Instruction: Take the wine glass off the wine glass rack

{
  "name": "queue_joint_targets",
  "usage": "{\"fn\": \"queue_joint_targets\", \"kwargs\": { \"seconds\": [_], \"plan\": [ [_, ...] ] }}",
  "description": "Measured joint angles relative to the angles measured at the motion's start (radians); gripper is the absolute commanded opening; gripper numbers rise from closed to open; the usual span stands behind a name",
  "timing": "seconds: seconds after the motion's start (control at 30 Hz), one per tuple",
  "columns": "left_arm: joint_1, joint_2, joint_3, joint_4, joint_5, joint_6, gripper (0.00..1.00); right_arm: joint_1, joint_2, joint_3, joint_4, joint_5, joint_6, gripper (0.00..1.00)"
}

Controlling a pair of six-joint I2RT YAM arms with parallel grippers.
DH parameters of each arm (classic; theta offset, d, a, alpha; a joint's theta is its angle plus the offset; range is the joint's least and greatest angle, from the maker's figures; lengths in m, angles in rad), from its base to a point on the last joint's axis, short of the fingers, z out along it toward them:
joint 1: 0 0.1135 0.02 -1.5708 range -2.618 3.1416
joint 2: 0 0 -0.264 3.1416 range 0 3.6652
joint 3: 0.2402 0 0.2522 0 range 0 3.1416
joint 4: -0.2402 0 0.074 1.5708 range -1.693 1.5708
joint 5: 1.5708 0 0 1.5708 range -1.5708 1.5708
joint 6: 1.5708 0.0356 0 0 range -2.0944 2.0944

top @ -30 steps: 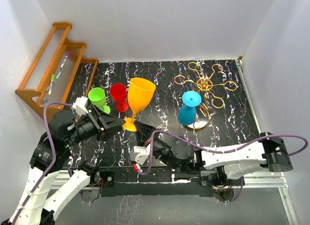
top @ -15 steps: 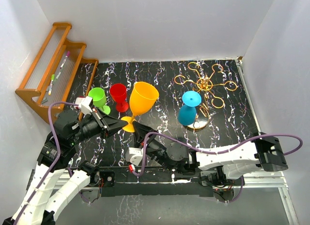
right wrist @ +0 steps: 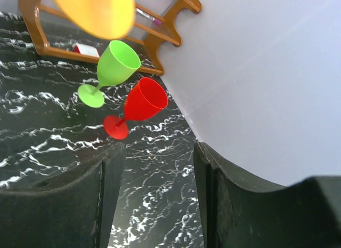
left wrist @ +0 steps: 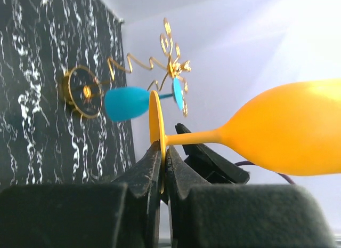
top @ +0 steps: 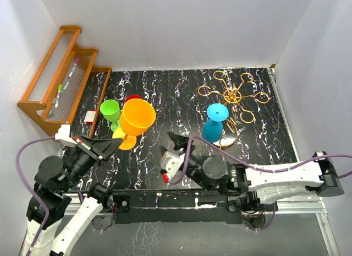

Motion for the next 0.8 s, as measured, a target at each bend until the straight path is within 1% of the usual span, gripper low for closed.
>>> {"fn": "queue_joint_targets", "kwargs": {
  "seconds": [0.1, 0.2, 0.27, 0.37, 0.4, 0.43, 0.47, 0.5, 0.57, 0.6, 0.67, 0.73, 0.8],
  "plan": [
    [0.0, -0.071, -0.004, 0.006, -0.075, -0.001, 0.0, -0.013, -0.051, 0.053, -0.124, 0.007, 0.131, 0.56],
    [0.0, -0.116, -0.024, 0.023, -0.118, -0.002, 0.0, -0.086, -0.053, 0.17, -0.307, -0.053, 0.308, 0.48],
    [0.0, -0.132, -0.043, 0.036, -0.133, -0.002, 0.0, -0.214, -0.019, 0.294, -0.452, -0.175, 0.452, 0.43],
    [0.0, -0.146, -0.084, 0.071, -0.14, -0.008, 0.0, -0.457, 0.065, 0.48, -0.616, -0.408, 0.652, 0.31],
    [0.0, -0.147, -0.098, 0.084, -0.139, -0.009, 0.0, -0.514, 0.089, 0.521, -0.65, -0.475, 0.699, 0.28],
    [0.0, -0.147, -0.112, 0.098, -0.136, -0.009, 0.0, -0.588, 0.124, 0.576, -0.7, -0.587, 0.769, 0.27],
    [0.0, -0.147, -0.127, 0.119, -0.13, -0.01, 0.0, -0.633, 0.15, 0.61, -0.727, -0.686, 0.821, 0.27],
    [0.0, -0.147, -0.144, 0.142, -0.122, -0.012, 0.0, -0.662, 0.171, 0.632, -0.746, -0.768, 0.866, 0.3],
    [0.0, -0.144, -0.172, 0.183, -0.101, -0.013, 0.0, -0.718, 0.21, 0.655, -0.753, -0.99, 0.981, 0.41],
    [0.0, -0.139, -0.185, 0.204, -0.089, -0.013, 0.0, -0.739, 0.224, 0.652, -0.743, -1.095, 1.043, 0.44],
    [0.0, -0.124, -0.208, 0.263, -0.058, -0.013, 0.0, -0.766, 0.243, 0.622, -0.682, -1.287, 1.173, 0.46],
    [0.0, -0.106, -0.231, 0.329, -0.028, -0.014, 0.0, -0.774, 0.251, 0.572, -0.575, -1.459, 1.315, 0.47],
    [0.0, -0.081, -0.251, 0.393, 0.004, -0.017, 0.0, -0.774, 0.257, 0.557, -0.528, -1.539, 1.385, 0.47]
  ]
}}
